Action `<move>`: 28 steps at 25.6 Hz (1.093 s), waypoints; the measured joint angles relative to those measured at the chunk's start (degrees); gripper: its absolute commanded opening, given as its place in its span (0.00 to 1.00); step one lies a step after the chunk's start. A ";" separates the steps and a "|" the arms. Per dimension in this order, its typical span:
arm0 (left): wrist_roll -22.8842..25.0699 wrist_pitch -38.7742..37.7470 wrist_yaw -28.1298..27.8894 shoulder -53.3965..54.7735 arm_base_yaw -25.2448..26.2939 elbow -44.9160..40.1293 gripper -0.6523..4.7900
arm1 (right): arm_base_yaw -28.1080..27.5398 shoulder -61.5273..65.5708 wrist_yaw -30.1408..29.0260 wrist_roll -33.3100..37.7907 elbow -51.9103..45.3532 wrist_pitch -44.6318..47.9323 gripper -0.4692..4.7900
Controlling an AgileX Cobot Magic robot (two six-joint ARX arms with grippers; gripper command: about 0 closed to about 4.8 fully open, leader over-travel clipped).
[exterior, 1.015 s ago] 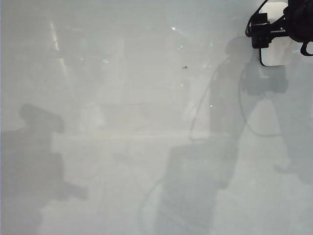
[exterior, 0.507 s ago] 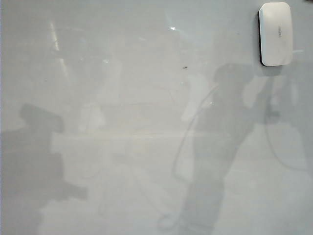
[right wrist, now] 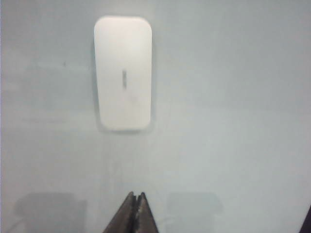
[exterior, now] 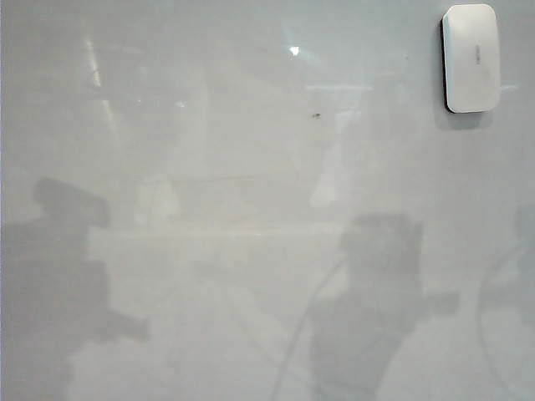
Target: Grab the whiteboard eraser that is attached to the surface of the whiteboard and use it to clean the writing on the whiteboard.
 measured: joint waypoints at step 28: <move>0.00 0.00 -0.02 -0.17 -0.02 -0.02 0.12 | -8.68 -15.02 -1.46 9.14 -10.73 -23.28 0.08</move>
